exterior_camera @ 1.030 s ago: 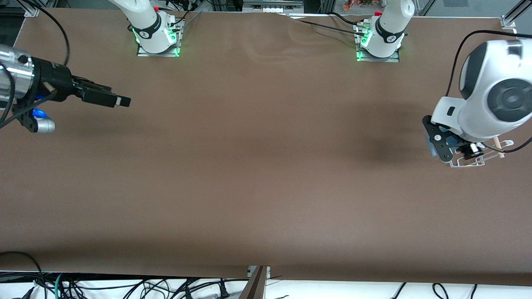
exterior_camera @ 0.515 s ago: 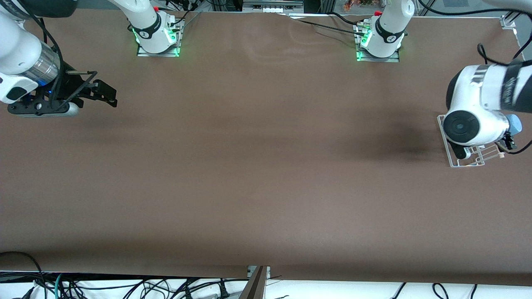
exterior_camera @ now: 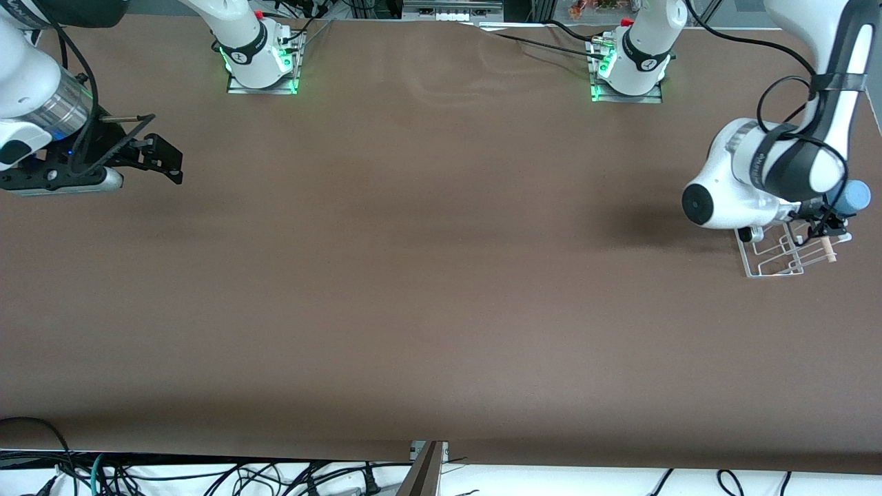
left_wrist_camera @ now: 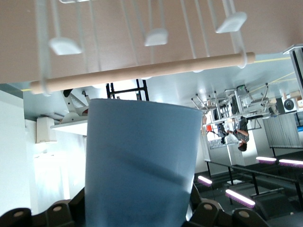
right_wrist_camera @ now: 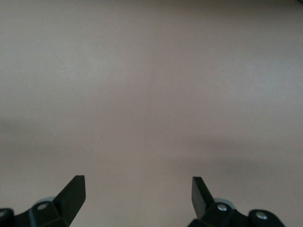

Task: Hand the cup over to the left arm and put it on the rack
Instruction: 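Lower the cup with the left gripper onto a rack peg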

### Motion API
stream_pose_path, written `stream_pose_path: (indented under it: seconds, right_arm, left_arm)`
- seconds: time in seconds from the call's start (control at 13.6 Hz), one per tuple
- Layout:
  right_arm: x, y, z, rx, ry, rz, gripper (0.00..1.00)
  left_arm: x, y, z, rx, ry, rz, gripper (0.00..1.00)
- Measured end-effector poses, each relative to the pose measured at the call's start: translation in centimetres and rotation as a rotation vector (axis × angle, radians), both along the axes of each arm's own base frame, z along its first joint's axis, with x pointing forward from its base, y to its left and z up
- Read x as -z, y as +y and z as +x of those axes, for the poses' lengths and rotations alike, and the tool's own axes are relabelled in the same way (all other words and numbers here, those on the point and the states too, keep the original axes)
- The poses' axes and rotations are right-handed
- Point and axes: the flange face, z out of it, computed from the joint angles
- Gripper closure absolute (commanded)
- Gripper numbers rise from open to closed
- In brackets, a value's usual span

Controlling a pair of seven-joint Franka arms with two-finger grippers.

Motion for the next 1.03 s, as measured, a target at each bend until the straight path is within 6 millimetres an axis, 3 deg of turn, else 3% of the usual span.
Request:
stream_pose_path:
  seconds: [0.29, 0.59, 1.03]
  right_arm:
    - [-1.0, 0.1, 0.5, 0.0, -0.023, 0.001, 0.01]
    - [-2.2, -0.3, 0.6, 0.007, -0.046, 0.004, 0.01]
    - [-2.1, -0.7, 0.8, 0.015, -0.045, 0.003, 0.01]
  left_arm:
    - [1.9, -0.2, -4.8, 0.008, 0.013, 0.018, 1.0]
    - [3.8, -0.4, -7.9, 0.009, -0.007, 0.025, 1.0]
    - [4.7, -0.8, -7.9, 0.062, -0.048, 0.006, 1.0]
